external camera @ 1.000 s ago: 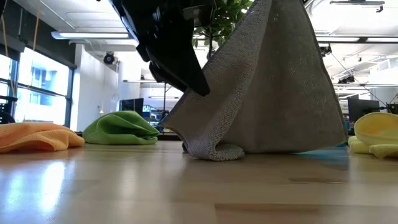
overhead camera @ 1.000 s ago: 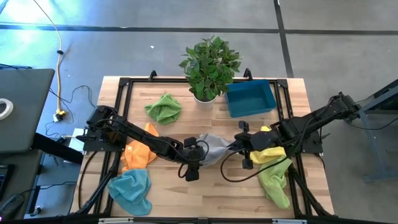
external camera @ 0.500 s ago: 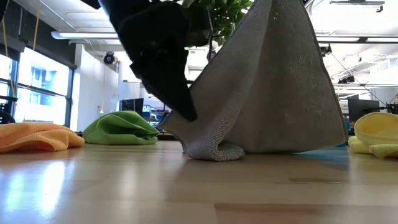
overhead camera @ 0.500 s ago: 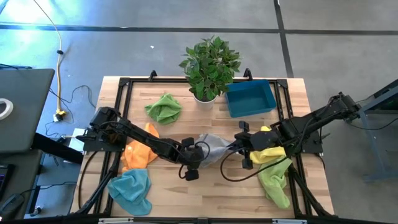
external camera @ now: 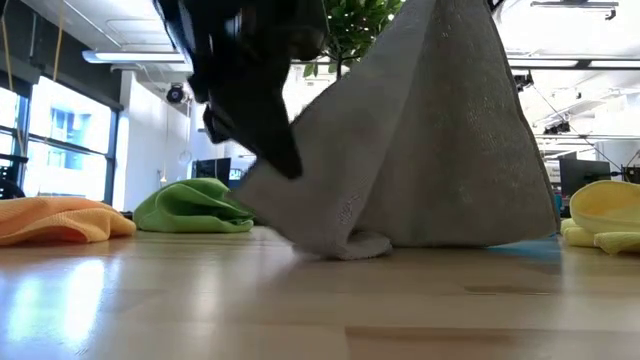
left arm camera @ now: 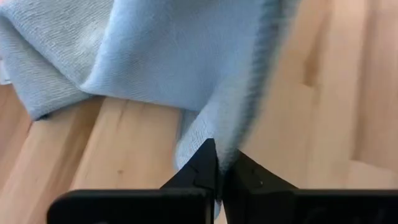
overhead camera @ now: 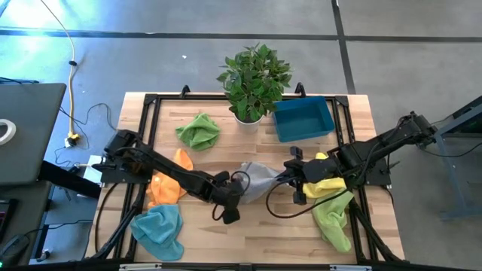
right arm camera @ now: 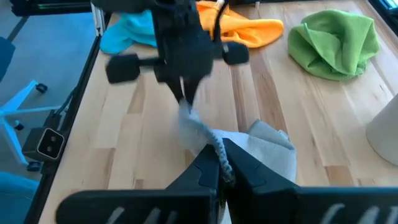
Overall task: Sort microfiber towel by color & place in baskets
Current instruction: Fold the gray towel
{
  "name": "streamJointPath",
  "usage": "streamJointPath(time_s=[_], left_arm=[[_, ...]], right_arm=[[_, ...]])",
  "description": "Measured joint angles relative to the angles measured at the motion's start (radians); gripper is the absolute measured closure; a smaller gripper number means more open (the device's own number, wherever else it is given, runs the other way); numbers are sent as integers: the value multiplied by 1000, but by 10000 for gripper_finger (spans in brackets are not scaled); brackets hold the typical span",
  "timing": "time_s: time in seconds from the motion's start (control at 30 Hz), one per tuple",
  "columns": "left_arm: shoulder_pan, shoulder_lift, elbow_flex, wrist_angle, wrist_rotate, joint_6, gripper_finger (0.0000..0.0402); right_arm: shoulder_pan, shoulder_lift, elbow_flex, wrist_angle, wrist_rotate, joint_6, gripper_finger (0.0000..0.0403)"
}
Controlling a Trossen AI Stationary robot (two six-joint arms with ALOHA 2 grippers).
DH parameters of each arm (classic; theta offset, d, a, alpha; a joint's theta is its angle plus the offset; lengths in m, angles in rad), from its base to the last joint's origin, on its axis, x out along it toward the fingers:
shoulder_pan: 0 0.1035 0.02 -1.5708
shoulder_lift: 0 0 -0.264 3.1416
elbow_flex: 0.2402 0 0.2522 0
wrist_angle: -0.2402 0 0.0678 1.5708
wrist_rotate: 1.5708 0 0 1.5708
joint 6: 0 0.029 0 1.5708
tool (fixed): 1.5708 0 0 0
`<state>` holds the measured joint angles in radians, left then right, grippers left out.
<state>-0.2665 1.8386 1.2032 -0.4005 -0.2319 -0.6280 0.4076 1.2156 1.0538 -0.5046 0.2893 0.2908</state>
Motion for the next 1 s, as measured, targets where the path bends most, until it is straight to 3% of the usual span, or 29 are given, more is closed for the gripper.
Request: streamJointPath(time_s=[0.17,0.33,0.6,0.77,1.0], left_arm=[[-19,-88,21,-157,-20,-46,401],[-24,-152,126,-404,-87,-37,401],[-20,-174,381,-743,-294,66,401],[-9,-174,502,-864,-377,82,401],[18,-174,592,-991,-409,83,401]], right_arm=[[-3,0,0,-19,0,-1,403],[-26,0,0,4,0,-3,403],[-84,0,0,77,76,-27,403],[-100,-6,0,149,77,-66,403],[-100,-51,0,220,107,-136,403]])
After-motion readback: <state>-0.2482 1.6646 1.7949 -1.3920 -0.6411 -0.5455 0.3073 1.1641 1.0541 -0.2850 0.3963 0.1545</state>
